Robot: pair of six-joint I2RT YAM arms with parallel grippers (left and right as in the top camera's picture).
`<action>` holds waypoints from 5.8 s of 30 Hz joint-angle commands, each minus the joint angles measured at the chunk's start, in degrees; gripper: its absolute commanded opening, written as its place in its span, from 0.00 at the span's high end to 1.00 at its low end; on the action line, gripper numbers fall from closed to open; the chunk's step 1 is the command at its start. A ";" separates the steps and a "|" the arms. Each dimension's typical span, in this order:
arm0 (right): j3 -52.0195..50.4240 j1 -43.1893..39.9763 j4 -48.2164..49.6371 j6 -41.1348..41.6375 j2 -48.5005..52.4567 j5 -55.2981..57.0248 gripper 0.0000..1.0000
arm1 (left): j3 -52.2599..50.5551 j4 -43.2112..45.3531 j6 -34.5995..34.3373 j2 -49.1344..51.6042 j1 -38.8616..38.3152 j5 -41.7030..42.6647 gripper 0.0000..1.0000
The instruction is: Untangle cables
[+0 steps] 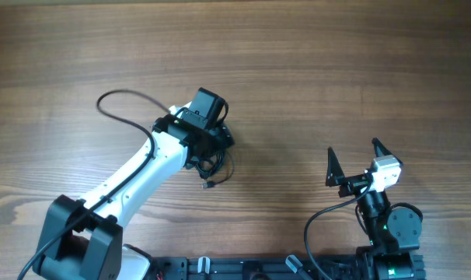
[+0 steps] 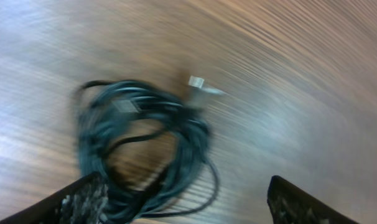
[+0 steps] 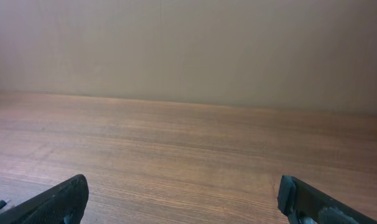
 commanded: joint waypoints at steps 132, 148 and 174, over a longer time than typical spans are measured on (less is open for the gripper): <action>-0.02 0.02 0.24 -0.68 -0.26 0.98 0.00 | 1.25 9.09 -10.36 11.52 -7.39 0.33 0.63; -0.02 0.02 0.24 -0.70 -0.26 0.98 0.00 | 1.25 13.92 -6.91 11.52 -9.73 5.73 0.58; -0.02 0.02 0.24 -0.68 -0.26 0.98 0.00 | 1.68 24.72 12.15 9.51 -16.15 2.89 0.37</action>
